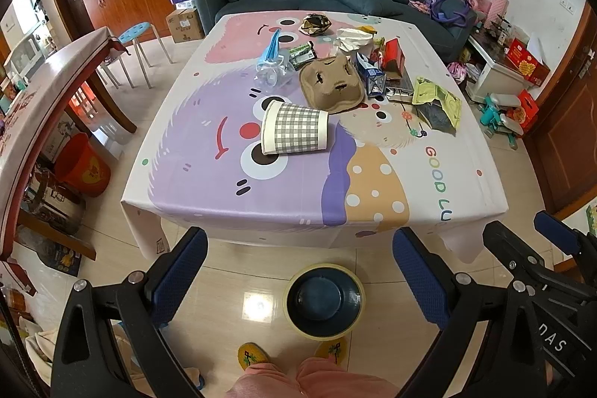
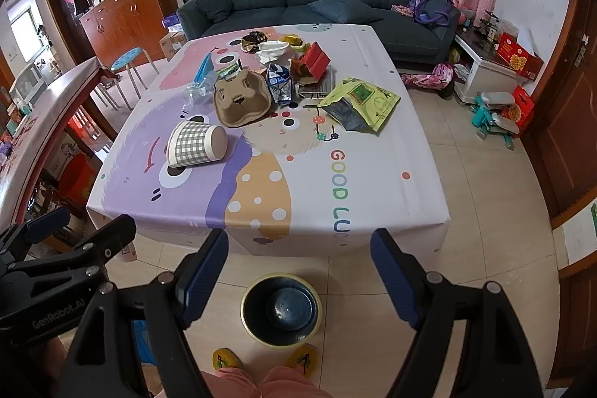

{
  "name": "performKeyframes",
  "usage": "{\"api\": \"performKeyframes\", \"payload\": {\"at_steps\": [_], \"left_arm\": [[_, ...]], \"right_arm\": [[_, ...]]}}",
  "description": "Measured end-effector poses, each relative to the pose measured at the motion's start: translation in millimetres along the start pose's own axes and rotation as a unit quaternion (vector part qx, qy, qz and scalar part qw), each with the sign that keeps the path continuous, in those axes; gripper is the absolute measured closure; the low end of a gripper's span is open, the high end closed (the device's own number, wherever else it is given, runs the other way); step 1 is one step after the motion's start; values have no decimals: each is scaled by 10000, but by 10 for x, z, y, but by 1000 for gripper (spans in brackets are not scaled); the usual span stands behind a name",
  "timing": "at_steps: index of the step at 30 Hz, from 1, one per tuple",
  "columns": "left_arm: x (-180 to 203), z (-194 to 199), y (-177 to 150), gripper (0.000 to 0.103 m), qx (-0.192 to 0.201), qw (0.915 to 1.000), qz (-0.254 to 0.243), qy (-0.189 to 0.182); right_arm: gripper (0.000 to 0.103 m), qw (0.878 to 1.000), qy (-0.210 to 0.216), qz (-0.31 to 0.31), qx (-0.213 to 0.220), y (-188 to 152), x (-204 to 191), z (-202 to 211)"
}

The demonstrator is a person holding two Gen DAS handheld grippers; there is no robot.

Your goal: Collect trash

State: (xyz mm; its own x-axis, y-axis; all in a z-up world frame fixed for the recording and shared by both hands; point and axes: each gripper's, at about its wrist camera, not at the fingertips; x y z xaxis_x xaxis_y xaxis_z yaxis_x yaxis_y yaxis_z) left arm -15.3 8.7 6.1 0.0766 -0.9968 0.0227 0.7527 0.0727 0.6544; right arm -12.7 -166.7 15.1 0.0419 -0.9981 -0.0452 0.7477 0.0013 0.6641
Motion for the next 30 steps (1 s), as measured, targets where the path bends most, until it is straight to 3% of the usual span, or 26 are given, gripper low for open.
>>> {"api": "performKeyframes", "payload": {"at_steps": [30], "left_arm": [[-3,193,407,5,198,9984,-139,503]], "right_arm": [[24,9974,577,-44,440,390,-31,26]]}}
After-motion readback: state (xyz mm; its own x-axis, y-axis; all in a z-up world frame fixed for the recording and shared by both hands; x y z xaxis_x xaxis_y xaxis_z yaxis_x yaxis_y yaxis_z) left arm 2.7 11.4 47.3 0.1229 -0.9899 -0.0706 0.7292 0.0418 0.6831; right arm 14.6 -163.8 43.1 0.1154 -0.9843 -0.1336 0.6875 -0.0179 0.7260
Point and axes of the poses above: each gripper's, at about its wrist camera, not at the fingertips, and z roughly against the way its jaws point, x to its right, y to its top, and after that the axes turned 10 degrees about x, right-handed
